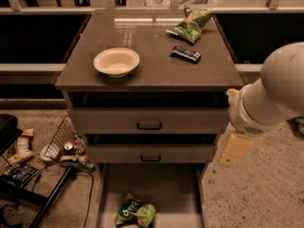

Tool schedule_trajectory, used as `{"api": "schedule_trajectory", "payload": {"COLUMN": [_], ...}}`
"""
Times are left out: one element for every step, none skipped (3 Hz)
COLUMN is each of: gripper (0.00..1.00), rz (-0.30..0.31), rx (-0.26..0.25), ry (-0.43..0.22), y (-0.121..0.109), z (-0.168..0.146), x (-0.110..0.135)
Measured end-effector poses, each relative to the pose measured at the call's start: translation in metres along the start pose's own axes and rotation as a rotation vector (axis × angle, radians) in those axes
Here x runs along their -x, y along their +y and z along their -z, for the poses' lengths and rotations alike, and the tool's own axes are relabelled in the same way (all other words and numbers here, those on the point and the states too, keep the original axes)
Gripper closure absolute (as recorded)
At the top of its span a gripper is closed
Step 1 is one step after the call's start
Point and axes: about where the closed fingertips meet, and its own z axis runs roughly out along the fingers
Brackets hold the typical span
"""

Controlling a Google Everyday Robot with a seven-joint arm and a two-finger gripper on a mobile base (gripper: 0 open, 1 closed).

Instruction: Pick green rice chip bag from bottom drawer and place on counter

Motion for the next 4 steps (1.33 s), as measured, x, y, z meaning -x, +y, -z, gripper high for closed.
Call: {"api": "schedule_trajectory", "payload": {"gripper": [0.00,0.00,0.00,0.00], "rz": [-0.010,-0.010,-0.009,-0.030], "rx": [-0.046,-0.046,-0.004,0.078], "ry": [-0.059,-0.059,-0.086,-0.132], "y": [0.005,0.005,0.017,0.052], "z": [-0.038,-0.038,-0.068,-0.127], "x": [0.003,0.003,0.012,0.024]}}
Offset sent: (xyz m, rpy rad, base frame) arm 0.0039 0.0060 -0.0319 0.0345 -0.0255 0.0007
